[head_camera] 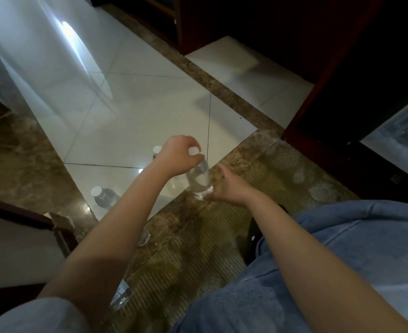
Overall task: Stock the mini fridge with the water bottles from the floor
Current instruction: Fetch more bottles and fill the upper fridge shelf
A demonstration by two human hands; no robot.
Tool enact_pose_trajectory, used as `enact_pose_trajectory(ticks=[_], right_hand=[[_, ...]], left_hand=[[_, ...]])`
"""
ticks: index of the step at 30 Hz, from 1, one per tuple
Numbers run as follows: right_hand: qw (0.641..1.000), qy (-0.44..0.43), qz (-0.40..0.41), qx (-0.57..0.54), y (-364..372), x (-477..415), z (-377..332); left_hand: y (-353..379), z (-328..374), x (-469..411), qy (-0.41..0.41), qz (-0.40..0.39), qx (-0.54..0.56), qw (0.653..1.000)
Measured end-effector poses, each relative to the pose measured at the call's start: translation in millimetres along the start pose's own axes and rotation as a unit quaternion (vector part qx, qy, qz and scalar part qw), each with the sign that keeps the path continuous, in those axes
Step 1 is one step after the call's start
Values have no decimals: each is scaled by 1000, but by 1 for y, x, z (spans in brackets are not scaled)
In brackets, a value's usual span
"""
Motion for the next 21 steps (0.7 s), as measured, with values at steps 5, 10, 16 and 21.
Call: enact_pose_trajectory(ticks=[5,10,16,21], right_hand=[[979,-96,113,-141,-27,14,-4],[985,-54,121,-110,-24,14,12],[992,-39,99,-67,-9,12,12],[994,-46,92,-48,-2,13,2]], left_hand=[[-5,67,18,85,31,34,995],[10,46,33,67,46,175,981],[37,-78,78,-114,142,247,952],[69,-172,122,-256,148,190,936]])
Point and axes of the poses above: each hand's wrist, its own x-axis away from the middle knuckle, its own y-axis out of the palm, z = x × y, the point moved 8 cm from there along -x, towards the middle knuckle, and after that the axes turned 14 degrees about -z, right-handed, at the moved point
